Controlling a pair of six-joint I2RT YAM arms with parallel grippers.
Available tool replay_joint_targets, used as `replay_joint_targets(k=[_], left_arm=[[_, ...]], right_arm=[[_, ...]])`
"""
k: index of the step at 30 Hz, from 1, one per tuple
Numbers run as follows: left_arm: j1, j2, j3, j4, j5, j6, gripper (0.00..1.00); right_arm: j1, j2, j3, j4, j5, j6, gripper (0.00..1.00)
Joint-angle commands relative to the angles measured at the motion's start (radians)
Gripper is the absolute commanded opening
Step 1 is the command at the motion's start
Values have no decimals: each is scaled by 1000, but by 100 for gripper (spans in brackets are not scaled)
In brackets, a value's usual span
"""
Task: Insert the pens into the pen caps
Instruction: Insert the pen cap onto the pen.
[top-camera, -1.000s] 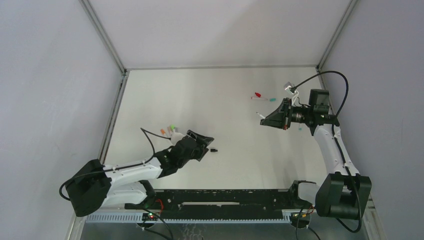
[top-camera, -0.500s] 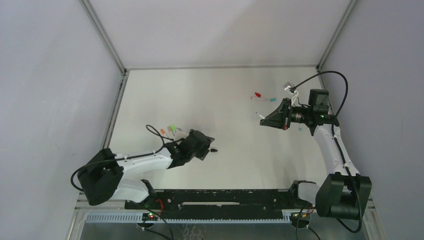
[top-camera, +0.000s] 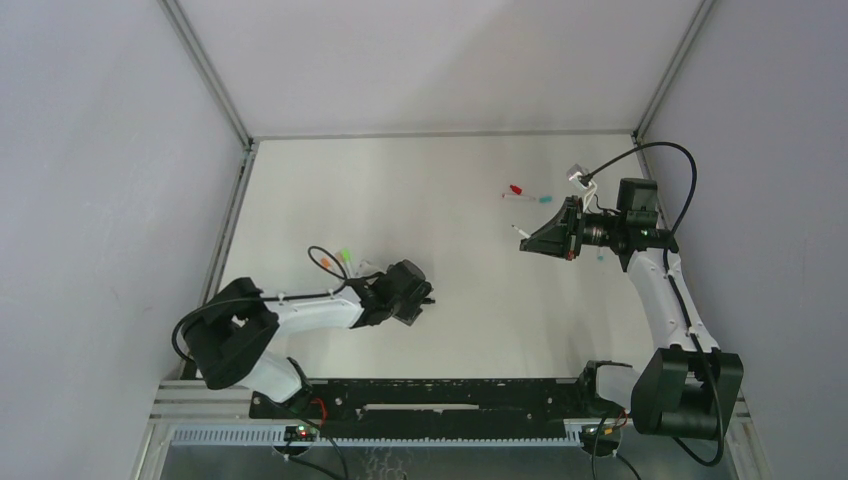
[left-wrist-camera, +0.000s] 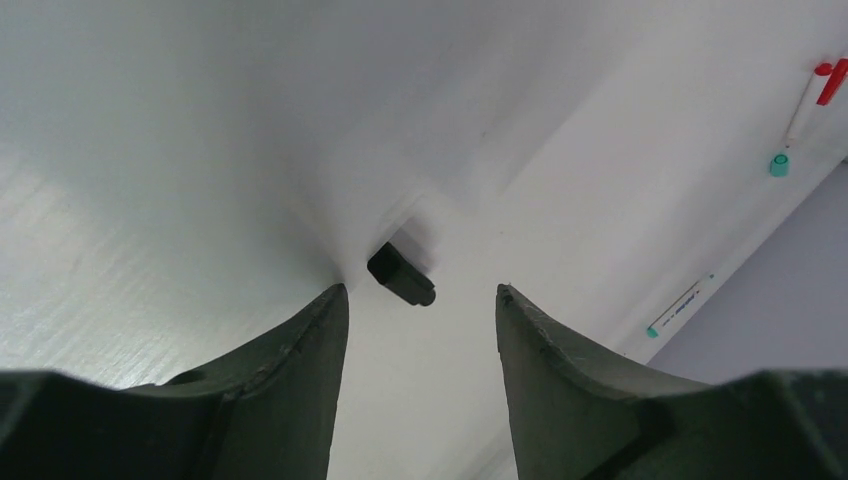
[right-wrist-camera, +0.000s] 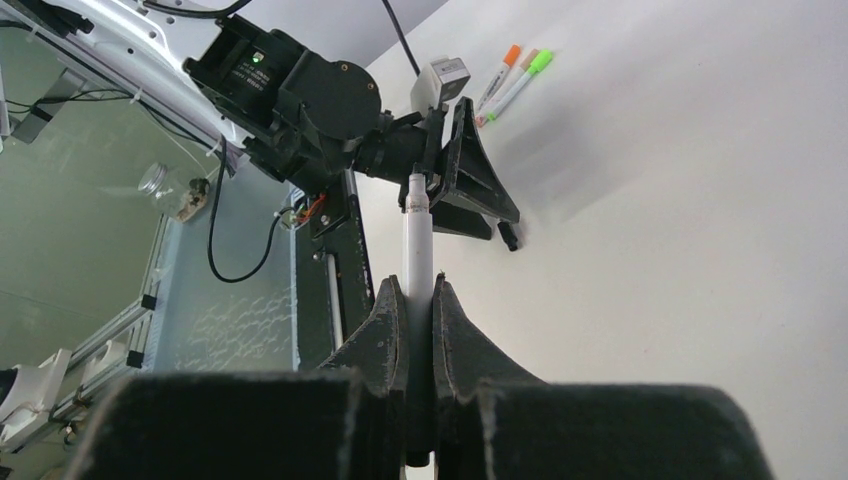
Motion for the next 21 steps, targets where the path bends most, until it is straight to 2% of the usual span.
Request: replay_joint_targets(k=[1, 10, 21], left_arm=[[21, 21, 46, -17, -1, -8, 59], [48, 65, 65, -7, 9, 34, 50], [76, 117, 123, -13, 28, 124, 48]], right_arm=[[7, -26, 35, -3, -23, -21, 0], [6, -26, 35, -2, -21, -22, 0], [4, -27, 35, -2, -24, -24, 0]])
